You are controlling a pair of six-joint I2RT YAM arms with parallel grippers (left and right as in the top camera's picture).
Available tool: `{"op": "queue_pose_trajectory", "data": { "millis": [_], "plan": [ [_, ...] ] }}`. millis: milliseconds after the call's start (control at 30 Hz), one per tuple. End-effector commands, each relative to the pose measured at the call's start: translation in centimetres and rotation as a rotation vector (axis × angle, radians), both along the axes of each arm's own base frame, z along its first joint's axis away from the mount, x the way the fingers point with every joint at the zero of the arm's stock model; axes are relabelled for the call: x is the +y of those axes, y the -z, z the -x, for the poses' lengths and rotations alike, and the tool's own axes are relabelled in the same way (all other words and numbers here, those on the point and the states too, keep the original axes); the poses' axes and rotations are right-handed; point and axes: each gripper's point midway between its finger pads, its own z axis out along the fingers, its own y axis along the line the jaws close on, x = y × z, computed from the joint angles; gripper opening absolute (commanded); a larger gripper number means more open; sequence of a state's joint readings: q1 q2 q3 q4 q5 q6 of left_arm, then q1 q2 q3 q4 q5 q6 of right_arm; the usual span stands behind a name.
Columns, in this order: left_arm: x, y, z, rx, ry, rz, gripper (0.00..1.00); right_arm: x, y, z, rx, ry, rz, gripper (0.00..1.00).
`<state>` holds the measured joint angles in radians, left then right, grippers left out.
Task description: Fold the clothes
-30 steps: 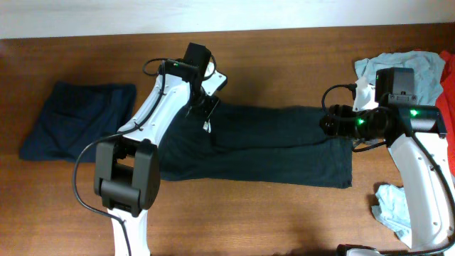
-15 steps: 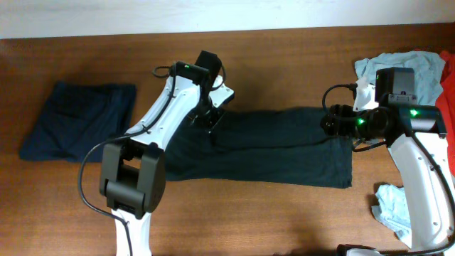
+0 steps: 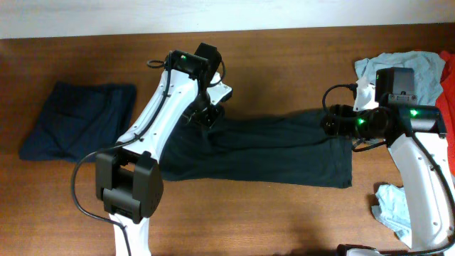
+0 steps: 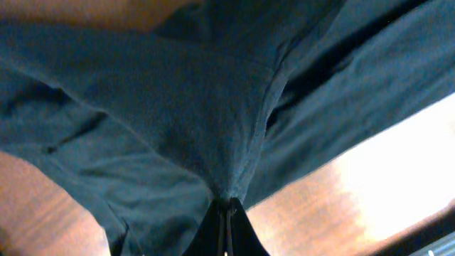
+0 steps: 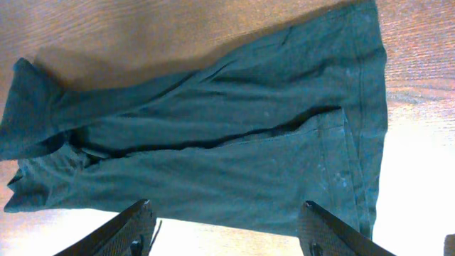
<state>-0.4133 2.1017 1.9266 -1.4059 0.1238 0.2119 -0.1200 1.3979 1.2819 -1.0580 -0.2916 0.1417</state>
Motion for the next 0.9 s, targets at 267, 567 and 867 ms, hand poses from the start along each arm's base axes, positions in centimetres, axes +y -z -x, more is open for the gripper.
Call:
{"op": "queue_pose_trajectory", "data": {
  "millis": [267, 567, 867],
  "plan": [
    [-0.2, -1.4, 0.3, -0.010, -0.021, 0.024, 0.17, -0.4, -0.1, -0.2, -0.006, 0.005, 0.017, 0.69],
    [4.4, -1.3, -3.8, -0.166, -0.130, -0.143, 0.51, -0.4, 0.0, -0.1, -0.002, 0.005, 0.017, 0.69],
    [5.9, 3.3, -5.3, -0.106, -0.250, 0.041, 0.51, -0.4, 0.0, -0.1, -0.002, 0.005, 0.016, 0.70]
  ]
}}
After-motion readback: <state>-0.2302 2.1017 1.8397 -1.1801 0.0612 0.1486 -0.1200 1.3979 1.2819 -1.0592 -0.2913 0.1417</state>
